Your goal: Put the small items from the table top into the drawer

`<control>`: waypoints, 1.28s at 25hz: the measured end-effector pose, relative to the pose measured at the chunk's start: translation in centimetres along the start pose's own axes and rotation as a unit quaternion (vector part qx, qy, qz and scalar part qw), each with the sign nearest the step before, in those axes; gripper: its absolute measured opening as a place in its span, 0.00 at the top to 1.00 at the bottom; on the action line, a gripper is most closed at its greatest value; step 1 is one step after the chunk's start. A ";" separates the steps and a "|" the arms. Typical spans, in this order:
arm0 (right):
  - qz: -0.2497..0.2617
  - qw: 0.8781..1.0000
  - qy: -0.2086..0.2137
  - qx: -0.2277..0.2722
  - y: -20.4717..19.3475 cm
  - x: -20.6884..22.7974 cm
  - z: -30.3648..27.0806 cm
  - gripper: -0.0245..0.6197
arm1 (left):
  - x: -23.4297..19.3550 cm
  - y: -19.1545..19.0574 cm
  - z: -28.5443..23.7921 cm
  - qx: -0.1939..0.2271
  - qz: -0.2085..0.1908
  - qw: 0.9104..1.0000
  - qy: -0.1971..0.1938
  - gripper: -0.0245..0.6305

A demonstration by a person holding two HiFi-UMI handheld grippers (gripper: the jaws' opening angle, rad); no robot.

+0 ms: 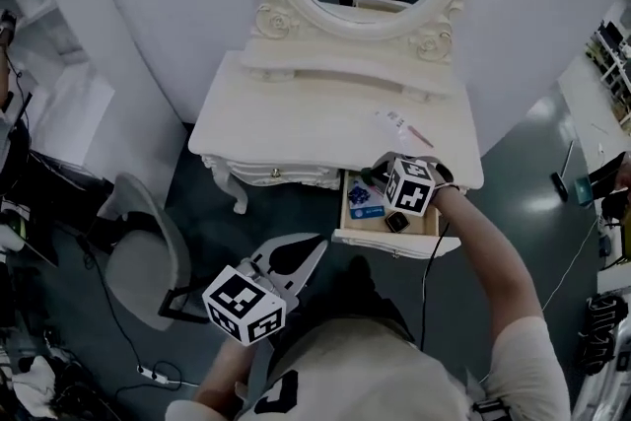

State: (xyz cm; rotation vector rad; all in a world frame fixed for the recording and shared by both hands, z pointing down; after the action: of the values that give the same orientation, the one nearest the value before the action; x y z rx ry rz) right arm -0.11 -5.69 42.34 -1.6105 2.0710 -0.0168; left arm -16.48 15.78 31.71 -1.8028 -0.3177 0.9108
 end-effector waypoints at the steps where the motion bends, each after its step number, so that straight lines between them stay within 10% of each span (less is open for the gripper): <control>1: -0.001 1.000 -0.001 -0.005 -0.2 -0.6 0.4 0.92 | 0.2 0.1 -0.3 -0.003 -0.002 1.000 -0.012 0.88; 19: 0.003 0.999 0.024 -0.024 1.3 -4.9 1.9 0.92 | 1.8 2.3 -3.0 -0.024 -0.096 0.993 -0.068 0.88; 32: -0.027 0.998 0.063 -0.014 -1.3 -7.2 -2.1 0.92 | 1.0 0.8 -4.8 -0.043 -0.072 0.995 -0.062 0.88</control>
State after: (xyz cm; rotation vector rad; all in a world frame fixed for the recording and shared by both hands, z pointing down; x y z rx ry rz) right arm 1.36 -0.18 47.31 -1.7233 2.1286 -0.1101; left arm -12.55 12.73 31.38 -1.7784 -0.5670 0.9205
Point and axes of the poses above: the fingertips, and each gripper's own axes: z backward along the fingers, x to its right, y out of its top, the point moved 8 cm from there along z, backward along the fingers, and after that the axes turned 5 degrees about z, right-handed, at the moved point
